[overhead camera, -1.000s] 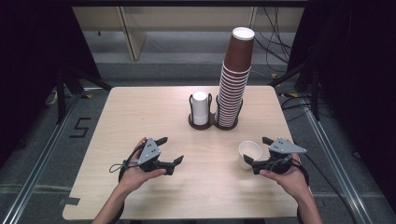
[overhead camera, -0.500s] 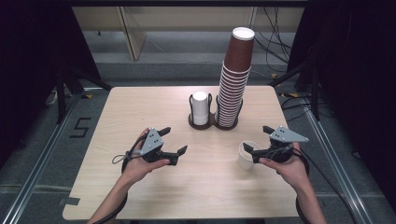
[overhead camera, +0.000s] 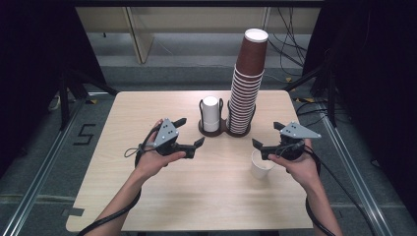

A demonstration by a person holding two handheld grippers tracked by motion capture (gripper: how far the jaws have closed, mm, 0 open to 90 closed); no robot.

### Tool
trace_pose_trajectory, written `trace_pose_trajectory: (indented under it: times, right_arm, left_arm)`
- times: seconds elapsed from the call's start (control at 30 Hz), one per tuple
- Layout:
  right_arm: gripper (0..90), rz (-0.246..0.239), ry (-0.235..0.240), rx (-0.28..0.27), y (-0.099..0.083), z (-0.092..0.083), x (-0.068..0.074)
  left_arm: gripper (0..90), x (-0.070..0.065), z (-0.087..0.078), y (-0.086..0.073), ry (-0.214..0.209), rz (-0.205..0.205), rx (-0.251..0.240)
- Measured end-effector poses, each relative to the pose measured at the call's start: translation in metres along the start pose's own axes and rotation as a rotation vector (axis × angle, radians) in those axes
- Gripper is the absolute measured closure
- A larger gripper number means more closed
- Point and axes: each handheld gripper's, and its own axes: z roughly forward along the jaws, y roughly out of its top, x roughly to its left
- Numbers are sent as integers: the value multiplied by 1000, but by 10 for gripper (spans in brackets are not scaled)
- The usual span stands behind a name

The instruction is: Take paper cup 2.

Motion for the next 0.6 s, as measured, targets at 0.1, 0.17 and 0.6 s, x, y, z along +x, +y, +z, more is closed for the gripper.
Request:
trace_pose_trajectory:
  times: [0.1, 0.17, 0.6]
  right_arm:
    - [20, -8, -19, -9, 6, 3, 0]
    - [21, -11, -22, -6, 11, 5, -1]
    - [21, -4, -43, -67, 47, 22, -12]
  left_arm:
    - [105, 2, 6, 9, -2, 4, -11]
    - [106, 3, 12, 19, -2, 12, -23]
    - [107, 7, 45, 65, -15, 50, -57]
